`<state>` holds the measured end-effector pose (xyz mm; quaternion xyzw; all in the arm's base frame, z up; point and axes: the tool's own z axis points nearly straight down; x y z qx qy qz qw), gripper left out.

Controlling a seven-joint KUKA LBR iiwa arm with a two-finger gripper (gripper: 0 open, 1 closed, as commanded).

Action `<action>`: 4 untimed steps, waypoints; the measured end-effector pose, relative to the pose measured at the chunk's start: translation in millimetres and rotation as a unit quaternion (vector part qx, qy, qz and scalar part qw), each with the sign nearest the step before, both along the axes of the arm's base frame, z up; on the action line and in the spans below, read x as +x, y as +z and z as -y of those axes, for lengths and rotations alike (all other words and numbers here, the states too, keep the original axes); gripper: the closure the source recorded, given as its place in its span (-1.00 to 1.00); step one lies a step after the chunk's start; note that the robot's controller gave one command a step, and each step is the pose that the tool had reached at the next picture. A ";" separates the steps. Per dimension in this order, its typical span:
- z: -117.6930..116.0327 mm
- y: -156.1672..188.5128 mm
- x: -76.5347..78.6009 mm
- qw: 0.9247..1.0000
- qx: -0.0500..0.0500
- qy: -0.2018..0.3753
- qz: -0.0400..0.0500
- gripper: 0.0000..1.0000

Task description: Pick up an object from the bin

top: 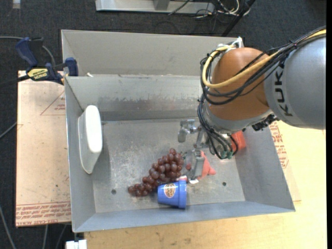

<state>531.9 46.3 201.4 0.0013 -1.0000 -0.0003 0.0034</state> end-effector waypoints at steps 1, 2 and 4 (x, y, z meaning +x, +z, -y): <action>0.2 4.3 1.1 1.000 0.000 -0.001 0.003 -1.00; -3.6 -17.2 0.3 1.000 0.000 0.028 0.007 -1.00; -9.3 -37.2 -8.4 0.996 0.001 0.087 -0.005 -1.00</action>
Offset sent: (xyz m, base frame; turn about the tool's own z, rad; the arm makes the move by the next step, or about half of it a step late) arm -0.0103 0.0161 -0.0976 -0.2378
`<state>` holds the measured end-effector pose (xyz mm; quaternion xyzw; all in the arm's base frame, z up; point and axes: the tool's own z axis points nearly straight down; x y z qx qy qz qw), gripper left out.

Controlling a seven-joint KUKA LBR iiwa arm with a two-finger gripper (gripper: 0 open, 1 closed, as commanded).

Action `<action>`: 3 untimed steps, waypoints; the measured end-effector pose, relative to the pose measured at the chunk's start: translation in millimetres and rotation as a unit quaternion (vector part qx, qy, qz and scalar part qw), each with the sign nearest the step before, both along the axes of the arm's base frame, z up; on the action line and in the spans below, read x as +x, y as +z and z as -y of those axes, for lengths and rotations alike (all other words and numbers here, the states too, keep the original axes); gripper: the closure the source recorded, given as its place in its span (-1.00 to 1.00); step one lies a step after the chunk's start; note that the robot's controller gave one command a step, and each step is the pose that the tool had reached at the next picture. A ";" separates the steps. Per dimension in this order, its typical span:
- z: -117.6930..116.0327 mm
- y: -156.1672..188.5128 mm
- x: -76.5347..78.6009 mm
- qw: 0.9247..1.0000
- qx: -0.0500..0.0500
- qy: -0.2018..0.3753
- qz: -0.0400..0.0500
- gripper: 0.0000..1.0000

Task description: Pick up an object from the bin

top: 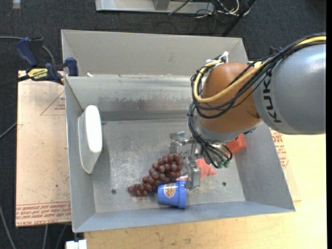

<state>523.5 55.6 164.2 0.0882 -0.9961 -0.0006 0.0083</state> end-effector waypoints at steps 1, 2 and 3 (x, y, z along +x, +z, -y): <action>-9.6 23.8 10.4 1.000 0.002 0.022 0.019 -1.00; -11.6 -33.0 13.0 0.997 0.002 0.072 0.010 -1.00; -17.6 -90.0 18.9 0.994 0.003 0.109 0.020 1.00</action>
Offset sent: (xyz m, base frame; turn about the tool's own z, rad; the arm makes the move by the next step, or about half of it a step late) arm 0.0185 0.0094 -0.0931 -0.3014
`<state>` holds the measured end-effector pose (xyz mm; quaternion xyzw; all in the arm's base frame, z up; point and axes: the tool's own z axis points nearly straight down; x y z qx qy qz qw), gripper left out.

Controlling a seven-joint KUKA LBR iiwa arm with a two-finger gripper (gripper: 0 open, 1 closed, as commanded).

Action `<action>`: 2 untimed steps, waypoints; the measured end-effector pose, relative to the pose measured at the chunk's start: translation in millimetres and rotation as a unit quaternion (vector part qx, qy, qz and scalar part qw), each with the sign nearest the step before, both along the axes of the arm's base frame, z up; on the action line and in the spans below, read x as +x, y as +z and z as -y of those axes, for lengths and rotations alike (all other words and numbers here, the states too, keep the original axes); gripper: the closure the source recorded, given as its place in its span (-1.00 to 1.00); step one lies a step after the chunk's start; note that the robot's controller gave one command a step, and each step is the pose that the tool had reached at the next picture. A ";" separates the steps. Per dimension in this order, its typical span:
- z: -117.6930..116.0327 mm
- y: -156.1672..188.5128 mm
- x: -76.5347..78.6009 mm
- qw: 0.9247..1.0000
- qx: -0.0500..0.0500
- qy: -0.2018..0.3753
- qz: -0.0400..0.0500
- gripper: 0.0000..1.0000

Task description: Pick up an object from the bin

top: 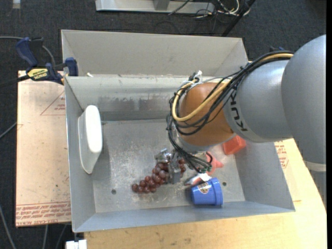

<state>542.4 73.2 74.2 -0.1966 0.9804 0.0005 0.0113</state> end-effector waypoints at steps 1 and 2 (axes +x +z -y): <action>0.1 0.0 0.0 1.000 0.000 0.000 0.000 1.00; 6.4 145.0 -1.2 1.000 0.001 0.010 0.002 1.00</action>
Offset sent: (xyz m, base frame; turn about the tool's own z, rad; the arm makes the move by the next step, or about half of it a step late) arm -0.0024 -0.0068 0.1446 -0.0222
